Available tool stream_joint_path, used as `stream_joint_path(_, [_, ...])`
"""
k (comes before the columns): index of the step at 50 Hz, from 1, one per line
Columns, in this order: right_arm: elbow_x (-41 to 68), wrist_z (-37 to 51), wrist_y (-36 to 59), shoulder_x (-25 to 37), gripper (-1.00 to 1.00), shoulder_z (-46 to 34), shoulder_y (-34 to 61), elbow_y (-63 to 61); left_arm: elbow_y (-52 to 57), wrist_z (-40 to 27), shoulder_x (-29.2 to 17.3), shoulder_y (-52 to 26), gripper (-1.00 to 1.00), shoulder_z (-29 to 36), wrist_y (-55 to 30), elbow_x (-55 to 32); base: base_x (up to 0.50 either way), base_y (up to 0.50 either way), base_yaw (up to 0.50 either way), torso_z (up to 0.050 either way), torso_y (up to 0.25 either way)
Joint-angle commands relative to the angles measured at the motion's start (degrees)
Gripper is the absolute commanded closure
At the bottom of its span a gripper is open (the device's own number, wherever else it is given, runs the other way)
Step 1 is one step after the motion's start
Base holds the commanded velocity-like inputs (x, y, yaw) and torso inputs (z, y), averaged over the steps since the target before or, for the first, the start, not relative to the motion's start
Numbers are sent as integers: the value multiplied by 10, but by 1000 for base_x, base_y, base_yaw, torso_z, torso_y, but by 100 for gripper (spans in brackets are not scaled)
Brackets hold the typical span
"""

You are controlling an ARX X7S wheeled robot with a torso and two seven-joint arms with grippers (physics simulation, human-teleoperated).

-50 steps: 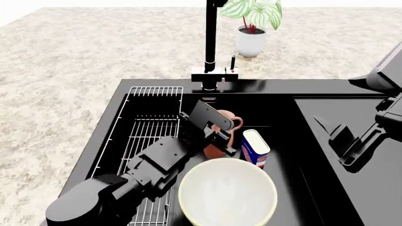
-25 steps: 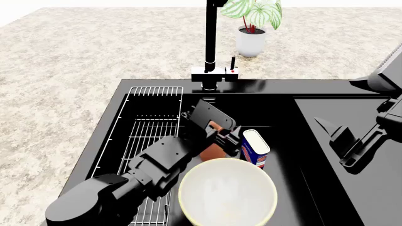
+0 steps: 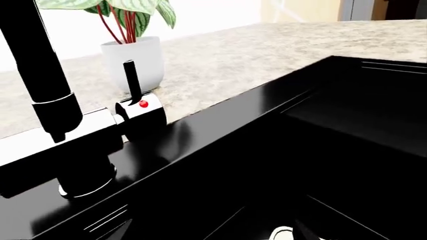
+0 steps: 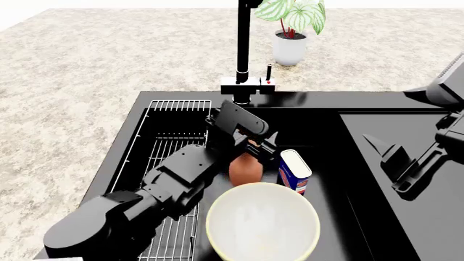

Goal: Pick the jug and bowl and place them in the sink. Then turn on the water.

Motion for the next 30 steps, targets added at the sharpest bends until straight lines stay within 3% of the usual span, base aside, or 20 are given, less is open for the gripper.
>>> stream_joint_path(1, [0, 7, -10, -6, -100, -3, -3, 3, 71, -25, -39, -25, -100, -12, -14, -15, 0, 0, 0, 0, 0])
stream_joint_path(30, [-86, 44, -98, -89, -100, -32, -38, 89, 302, -110, -206, -85, -100, -29, -69, -40, 0, 0, 0, 0, 0])
